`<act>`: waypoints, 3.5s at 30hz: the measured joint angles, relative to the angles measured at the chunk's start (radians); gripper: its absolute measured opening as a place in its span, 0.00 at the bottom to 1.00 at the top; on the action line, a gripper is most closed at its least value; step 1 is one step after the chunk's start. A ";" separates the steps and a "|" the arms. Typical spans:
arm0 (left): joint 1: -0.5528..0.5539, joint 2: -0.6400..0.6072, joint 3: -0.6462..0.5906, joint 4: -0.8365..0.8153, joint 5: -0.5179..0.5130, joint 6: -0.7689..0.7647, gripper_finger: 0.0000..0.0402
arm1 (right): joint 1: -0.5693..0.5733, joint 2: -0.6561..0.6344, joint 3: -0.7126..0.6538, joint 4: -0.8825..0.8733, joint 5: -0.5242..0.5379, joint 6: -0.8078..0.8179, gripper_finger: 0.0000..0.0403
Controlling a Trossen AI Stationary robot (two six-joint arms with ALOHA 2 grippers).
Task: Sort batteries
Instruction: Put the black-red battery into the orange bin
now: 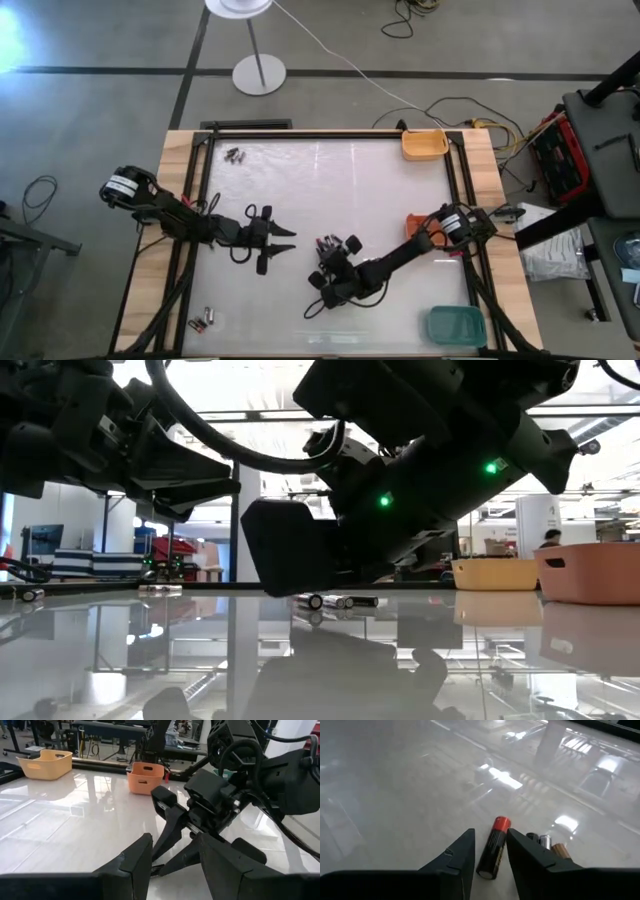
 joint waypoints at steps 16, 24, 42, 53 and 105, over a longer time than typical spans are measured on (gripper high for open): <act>0.000 0.000 0.000 0.000 0.000 -0.008 0.36 | -0.017 0.037 0.001 0.002 -0.085 0.100 0.25; 0.000 0.000 0.000 0.002 0.001 -0.008 0.36 | -0.017 0.034 0.001 -0.003 -0.143 0.030 0.16; 0.000 0.000 0.000 0.011 0.000 -0.008 0.36 | -0.022 -0.107 -0.007 -0.120 -0.305 -0.087 0.11; -0.003 0.000 0.000 0.028 0.000 -0.008 0.36 | -0.104 -0.590 -0.003 -0.901 -0.398 0.168 0.11; -0.005 0.000 0.000 0.039 0.000 -0.008 0.36 | -0.447 -0.780 -0.649 -0.922 -0.982 0.375 0.13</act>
